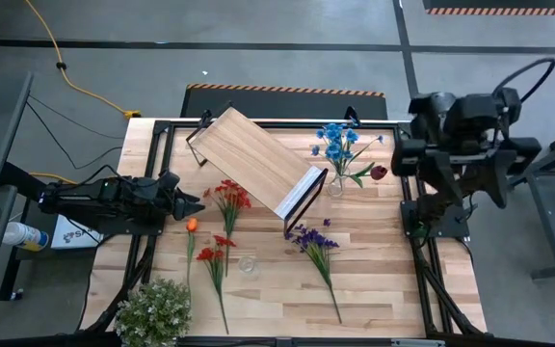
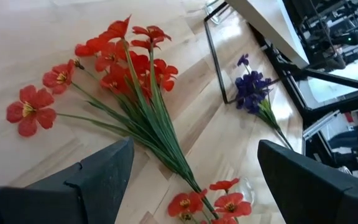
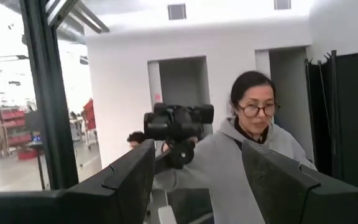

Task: Pick and place flowers into a vace then onto a shelf
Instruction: Put the violet flowers into the top transparent vase

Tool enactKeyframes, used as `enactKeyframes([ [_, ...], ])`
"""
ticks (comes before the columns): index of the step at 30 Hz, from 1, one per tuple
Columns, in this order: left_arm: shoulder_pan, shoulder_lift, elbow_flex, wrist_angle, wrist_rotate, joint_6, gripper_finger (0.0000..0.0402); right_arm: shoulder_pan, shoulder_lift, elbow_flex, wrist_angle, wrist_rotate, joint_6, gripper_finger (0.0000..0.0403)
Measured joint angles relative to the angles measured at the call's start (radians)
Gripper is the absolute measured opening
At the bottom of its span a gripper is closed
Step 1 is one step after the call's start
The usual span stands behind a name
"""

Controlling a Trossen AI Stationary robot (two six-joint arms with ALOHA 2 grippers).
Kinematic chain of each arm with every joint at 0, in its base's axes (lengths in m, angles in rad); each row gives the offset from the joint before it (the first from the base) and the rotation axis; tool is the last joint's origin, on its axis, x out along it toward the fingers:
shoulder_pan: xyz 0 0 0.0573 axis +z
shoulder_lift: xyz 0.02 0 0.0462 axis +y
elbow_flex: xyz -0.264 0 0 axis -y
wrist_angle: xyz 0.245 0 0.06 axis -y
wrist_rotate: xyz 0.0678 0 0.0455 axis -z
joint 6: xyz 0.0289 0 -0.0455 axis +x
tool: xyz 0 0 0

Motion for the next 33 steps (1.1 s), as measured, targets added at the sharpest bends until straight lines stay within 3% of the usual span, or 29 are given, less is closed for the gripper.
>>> enactKeyframes([
  [3,0.000,0.000,0.000,0.000,0.001,0.000,0.0376,0.029,-0.063,-0.117,-0.106,0.042,-0.128,0.0232],
  [8,0.000,0.000,0.000,0.000,0.001,0.000,0.0376,0.074,-0.203,-0.283,-0.488,0.161,-0.475,0.0232],
  [15,0.000,0.000,0.000,0.000,0.001,0.000,0.0376,0.198,-0.404,-0.385,-0.920,0.439,-0.892,0.0232],
  [20,0.000,0.000,0.000,0.000,0.001,0.000,0.0376,0.305,-0.439,-0.398,-1.121,0.615,-1.027,0.0232],
  [27,0.000,0.000,0.000,0.000,0.001,0.000,0.0376,0.424,-0.432,-0.398,-1.200,0.699,-1.135,0.0232],
  [33,0.000,0.000,0.000,0.000,0.001,0.000,0.0376,0.527,-0.429,-0.398,-1.341,0.926,-1.157,0.0232],
])
